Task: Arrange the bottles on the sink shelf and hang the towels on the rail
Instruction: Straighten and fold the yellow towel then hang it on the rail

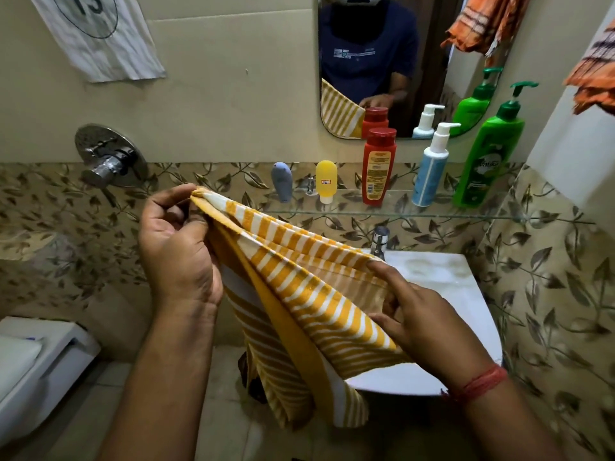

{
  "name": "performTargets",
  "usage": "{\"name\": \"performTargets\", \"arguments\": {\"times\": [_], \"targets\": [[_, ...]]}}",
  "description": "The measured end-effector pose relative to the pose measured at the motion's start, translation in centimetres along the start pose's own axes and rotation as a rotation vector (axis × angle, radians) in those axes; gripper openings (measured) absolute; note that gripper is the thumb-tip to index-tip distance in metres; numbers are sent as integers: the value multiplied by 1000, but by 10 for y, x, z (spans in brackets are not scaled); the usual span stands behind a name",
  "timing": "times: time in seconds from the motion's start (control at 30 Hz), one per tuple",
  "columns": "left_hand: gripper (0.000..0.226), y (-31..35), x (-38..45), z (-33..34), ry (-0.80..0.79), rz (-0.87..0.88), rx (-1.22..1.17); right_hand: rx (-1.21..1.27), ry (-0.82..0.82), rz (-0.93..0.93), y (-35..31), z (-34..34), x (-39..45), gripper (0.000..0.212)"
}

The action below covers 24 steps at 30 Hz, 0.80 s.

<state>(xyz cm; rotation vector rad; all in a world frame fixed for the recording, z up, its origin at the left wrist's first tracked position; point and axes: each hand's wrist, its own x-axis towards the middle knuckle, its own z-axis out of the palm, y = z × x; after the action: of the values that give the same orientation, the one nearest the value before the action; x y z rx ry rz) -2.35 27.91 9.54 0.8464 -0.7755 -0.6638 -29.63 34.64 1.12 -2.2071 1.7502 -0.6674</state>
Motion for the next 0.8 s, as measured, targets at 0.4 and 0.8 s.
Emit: {"name": "performTargets", "arguments": {"times": [0.4,0.8], "targets": [[41,2,-14,-5,66,-29,25,-117,44,78,-7,1,-16,22],[48,-10,-13,-21,243,-119,58,-281,165,-174,21,-54,-48,46]]}}
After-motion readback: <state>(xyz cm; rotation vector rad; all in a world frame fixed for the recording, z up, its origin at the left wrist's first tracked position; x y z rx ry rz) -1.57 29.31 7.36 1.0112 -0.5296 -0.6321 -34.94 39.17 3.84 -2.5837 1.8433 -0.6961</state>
